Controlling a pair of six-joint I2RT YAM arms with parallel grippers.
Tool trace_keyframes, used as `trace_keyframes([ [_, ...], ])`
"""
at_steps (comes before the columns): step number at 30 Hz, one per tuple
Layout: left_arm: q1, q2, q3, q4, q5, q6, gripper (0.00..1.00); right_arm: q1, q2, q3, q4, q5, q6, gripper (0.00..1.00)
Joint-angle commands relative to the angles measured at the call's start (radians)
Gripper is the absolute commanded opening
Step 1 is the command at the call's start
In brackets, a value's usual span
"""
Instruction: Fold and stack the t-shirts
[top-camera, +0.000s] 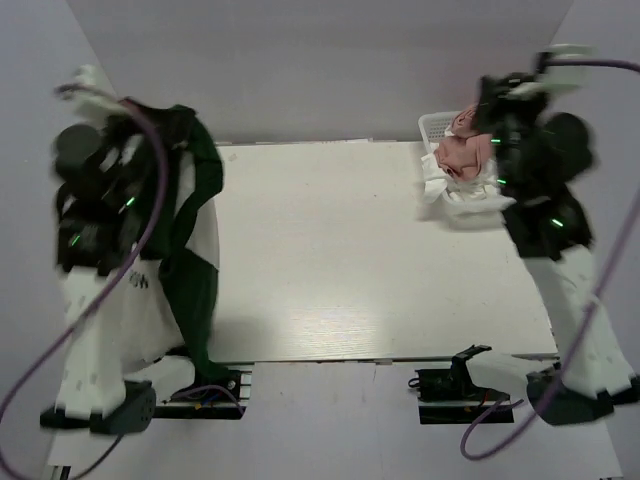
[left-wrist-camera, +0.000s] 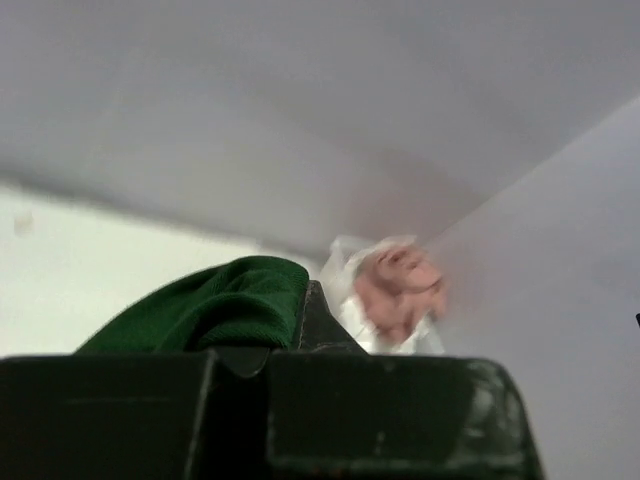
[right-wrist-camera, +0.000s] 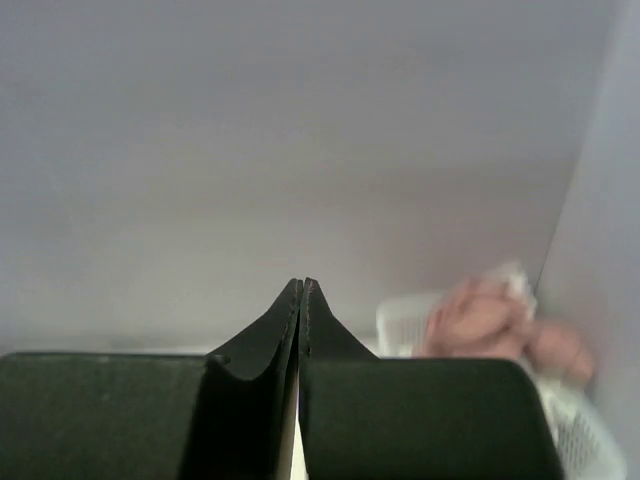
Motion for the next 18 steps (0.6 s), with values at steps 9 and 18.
trace_keyframes([
  [9,-0.137,0.728,-0.162,0.254,0.346,0.07,1.0,-0.004,0.143,-0.467,0.049,-0.203,0.165,0.21],
  [18,-0.226,0.511,-0.417,0.099,-0.053,0.094,1.0,0.045,0.316,-0.525,0.052,-0.518,0.162,0.9],
])
